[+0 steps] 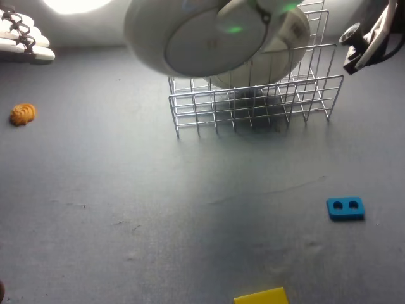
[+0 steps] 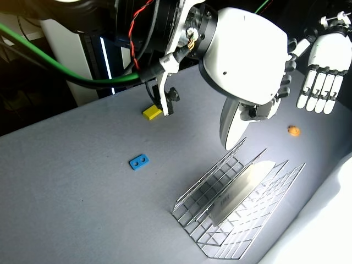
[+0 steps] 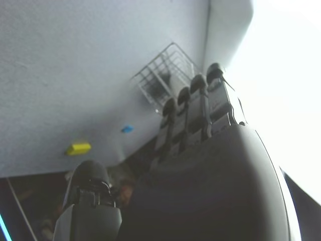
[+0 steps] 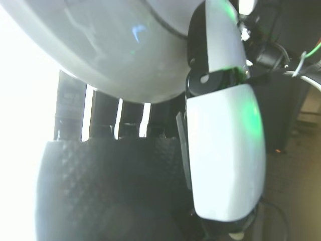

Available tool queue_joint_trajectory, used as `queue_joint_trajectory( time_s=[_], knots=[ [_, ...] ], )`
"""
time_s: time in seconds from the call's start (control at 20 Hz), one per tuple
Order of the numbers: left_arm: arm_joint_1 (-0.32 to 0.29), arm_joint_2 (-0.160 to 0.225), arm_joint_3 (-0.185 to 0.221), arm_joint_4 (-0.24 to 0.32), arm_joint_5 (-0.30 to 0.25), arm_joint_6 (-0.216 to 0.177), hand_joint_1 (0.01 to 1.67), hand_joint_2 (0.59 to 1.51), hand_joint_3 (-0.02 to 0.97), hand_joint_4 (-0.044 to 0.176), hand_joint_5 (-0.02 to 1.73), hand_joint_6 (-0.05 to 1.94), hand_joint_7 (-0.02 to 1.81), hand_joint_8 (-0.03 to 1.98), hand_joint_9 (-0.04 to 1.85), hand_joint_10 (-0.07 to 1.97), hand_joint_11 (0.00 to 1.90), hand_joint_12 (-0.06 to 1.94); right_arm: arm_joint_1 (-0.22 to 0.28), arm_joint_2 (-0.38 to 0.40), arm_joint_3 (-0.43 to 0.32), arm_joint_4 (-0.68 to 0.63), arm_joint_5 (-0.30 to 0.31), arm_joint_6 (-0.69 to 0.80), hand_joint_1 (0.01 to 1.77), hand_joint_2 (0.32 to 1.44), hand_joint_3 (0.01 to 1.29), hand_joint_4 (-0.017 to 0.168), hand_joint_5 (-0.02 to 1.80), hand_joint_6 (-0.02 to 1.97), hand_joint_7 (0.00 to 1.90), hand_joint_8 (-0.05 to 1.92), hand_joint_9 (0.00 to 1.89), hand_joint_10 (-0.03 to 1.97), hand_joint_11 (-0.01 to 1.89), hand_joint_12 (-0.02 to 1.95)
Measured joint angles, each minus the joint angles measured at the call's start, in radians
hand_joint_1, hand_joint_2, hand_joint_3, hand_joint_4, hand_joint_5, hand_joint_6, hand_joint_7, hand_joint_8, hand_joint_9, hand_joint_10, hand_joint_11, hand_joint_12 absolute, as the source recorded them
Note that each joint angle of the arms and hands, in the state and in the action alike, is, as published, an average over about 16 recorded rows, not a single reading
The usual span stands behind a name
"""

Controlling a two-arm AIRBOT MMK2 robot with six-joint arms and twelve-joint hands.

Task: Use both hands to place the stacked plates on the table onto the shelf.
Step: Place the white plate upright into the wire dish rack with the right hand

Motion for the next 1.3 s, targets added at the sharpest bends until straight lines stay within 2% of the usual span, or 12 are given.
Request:
queue_joint_trajectory(
  time_s=[0.3,0.8,1.3],
  knots=[
    [0.000,0.000,-0.004,0.000,0.000,0.000,0.02,1.180,0.022,0.002,0.04,0.02,0.03,0.02,0.02,0.01,0.02,0.01,-0.034,-0.024,0.077,0.002,0.002,0.025,1.21,0.97,0.01,0.013,1.03,0.78,1.15,0.72,1.32,0.00,0.95,0.80],
    [0.000,0.000,-0.010,0.000,-0.001,0.000,0.01,1.180,0.021,0.002,0.05,0.02,0.03,0.02,0.02,0.01,0.02,0.01,-0.103,-0.111,0.207,0.004,0.025,0.016,1.21,0.97,0.01,0.007,1.03,0.77,1.15,0.71,1.33,0.00,0.95,0.80],
    [0.000,0.000,-0.015,0.002,-0.001,0.000,0.01,1.180,0.022,0.002,0.04,0.02,0.02,0.02,0.02,0.01,0.02,0.01,-0.149,-0.152,0.259,0.005,0.050,-0.016,1.21,0.97,0.01,0.001,1.03,0.77,1.15,0.73,1.32,0.00,0.96,0.83]
  ],
)
